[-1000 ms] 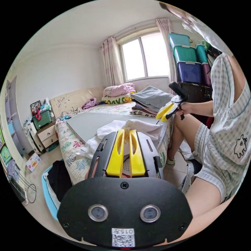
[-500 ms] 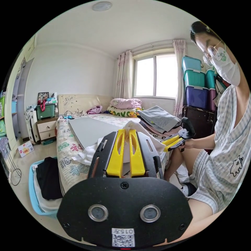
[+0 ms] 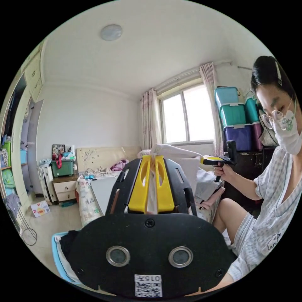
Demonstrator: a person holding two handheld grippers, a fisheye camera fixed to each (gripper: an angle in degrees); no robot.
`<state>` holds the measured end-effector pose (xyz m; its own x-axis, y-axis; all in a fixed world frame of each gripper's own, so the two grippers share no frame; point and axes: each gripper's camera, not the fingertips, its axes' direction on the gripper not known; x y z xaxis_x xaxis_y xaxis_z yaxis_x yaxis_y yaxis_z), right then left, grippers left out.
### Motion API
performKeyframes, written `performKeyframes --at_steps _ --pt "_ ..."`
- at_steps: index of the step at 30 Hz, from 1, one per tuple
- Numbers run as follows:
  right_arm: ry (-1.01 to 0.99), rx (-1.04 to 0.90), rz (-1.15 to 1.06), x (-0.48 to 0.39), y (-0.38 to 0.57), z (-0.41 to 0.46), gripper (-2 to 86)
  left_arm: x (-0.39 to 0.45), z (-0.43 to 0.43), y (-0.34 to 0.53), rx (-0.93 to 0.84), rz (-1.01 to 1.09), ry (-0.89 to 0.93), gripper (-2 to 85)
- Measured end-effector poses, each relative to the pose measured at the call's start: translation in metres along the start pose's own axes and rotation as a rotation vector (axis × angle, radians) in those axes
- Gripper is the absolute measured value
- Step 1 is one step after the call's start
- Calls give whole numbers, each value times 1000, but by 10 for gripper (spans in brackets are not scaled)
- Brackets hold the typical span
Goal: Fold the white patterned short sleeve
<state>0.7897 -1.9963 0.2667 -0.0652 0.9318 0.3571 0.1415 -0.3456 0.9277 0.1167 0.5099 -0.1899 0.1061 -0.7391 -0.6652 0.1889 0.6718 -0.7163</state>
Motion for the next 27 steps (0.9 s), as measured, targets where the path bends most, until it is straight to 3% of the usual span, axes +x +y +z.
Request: performKeyframes --at_steps 2,4,7,8,10,13,18,27 --pt "38 -34 -19 -8 -35 -20 -8 11 10 -21 20 23 -38 7" --pt "67 -72 -10 -16 -58 -44 -8 20 38 -39 -103 -4 15 8" --pt "60 -13 30 -33 -71 -105 -8 56 40 -35 -17 69 17 8" --pt "82 -107 56 -34 -75 -106 -8 58 48 -32 -32 60 22 8" --pt "58 -118 80 -46 -80 -132 -8 73 74 -25 -111 16 148 7" --pt "101 -125 101 -77 -82 -181 -8 111 78 -1 -29 39 119 8" --pt "138 -160 149 -119 -82 -247 -7 150 108 27 -56 58 284 8" --pt "323 -90 172 -53 -239 -306 -7 187 251 -20 -55 68 484 8"
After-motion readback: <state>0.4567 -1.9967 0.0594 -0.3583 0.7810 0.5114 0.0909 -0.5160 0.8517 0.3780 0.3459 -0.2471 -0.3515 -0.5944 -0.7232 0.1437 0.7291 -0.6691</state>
